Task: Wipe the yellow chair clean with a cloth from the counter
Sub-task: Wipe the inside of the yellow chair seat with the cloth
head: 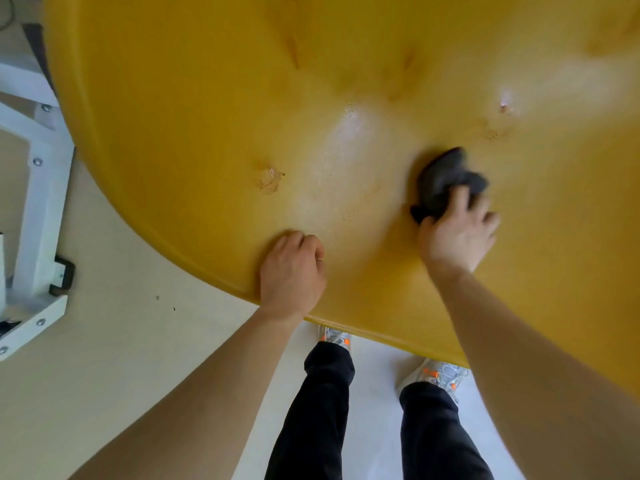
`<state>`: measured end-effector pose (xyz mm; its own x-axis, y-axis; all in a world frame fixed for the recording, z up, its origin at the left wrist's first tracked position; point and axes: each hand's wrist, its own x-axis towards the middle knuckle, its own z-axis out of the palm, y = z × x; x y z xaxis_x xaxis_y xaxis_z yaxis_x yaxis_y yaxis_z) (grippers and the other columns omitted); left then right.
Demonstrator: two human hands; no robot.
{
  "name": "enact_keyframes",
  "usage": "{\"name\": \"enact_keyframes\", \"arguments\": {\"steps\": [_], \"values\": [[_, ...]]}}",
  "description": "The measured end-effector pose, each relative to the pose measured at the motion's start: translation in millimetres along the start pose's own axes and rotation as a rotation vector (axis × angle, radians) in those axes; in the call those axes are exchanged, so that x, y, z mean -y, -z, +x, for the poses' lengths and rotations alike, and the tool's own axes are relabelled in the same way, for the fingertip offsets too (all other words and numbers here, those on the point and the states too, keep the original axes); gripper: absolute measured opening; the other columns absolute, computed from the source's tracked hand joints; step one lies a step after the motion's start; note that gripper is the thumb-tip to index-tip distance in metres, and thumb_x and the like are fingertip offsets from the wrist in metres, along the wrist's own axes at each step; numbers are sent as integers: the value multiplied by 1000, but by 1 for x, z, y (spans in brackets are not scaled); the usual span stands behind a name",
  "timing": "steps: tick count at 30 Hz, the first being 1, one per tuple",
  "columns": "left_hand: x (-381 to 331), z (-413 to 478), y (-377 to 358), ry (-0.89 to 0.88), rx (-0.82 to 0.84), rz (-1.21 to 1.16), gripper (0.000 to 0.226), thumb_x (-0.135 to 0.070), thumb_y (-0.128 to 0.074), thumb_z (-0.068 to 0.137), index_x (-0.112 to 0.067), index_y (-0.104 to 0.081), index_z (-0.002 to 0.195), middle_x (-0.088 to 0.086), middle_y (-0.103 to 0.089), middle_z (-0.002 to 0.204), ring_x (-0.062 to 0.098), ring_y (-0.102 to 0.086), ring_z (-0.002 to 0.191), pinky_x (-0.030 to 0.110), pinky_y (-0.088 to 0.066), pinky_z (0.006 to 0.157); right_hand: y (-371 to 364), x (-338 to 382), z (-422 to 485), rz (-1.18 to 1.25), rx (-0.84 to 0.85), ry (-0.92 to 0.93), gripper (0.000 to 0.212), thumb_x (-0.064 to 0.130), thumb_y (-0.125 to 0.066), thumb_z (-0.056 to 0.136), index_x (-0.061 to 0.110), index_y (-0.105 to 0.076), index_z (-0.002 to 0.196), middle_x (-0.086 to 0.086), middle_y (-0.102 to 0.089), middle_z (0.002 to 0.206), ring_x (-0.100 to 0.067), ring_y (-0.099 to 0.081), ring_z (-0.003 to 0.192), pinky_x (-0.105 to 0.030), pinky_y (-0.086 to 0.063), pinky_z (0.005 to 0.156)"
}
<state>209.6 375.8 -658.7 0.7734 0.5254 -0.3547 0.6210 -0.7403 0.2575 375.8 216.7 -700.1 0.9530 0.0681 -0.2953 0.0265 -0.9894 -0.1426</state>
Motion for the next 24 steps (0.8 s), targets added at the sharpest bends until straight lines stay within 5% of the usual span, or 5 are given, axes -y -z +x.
{"name": "enact_keyframes", "arguments": {"steps": [5,11,17,21,24], "values": [[-2,-2,9,41,51,8,4,-16,-59,82,-15,-63,83,6,-61,90,27,-56,89,39,-45,74,-22,5,-83,-111,180,874,46,24,-68,70,27,-50,112,-12,-57,107,-37,-53,93,-46,-45,72],[4,1,13,-9,68,-95,10,-16,-56,91,-19,-66,87,-2,-63,90,18,-56,90,33,-48,77,-14,47,-10,-42,10,143,38,15,-59,82,21,-49,118,-17,-50,120,-42,-47,105,-51,-40,81],[13,-5,19,19,77,-190,13,-13,-58,87,-17,-59,75,0,-65,80,24,-60,80,33,-43,65,-29,25,-52,-168,89,1023,53,24,-74,71,27,-48,118,-16,-56,117,-39,-52,99,-49,-44,77],[13,2,45,-49,39,-331,14,-12,-54,90,-17,-66,85,-3,-66,87,18,-60,80,40,-52,68,-19,52,3,-16,0,200,48,16,-60,85,22,-43,129,-18,-46,132,-43,-44,112,-54,-41,86],[13,9,89,-151,-233,-323,15,-13,-50,84,-16,-64,78,-1,-63,83,24,-58,79,42,-48,66,-23,83,-75,18,114,386,45,18,-63,78,23,-44,119,-13,-50,129,-41,-48,110,-53,-42,85]]}}
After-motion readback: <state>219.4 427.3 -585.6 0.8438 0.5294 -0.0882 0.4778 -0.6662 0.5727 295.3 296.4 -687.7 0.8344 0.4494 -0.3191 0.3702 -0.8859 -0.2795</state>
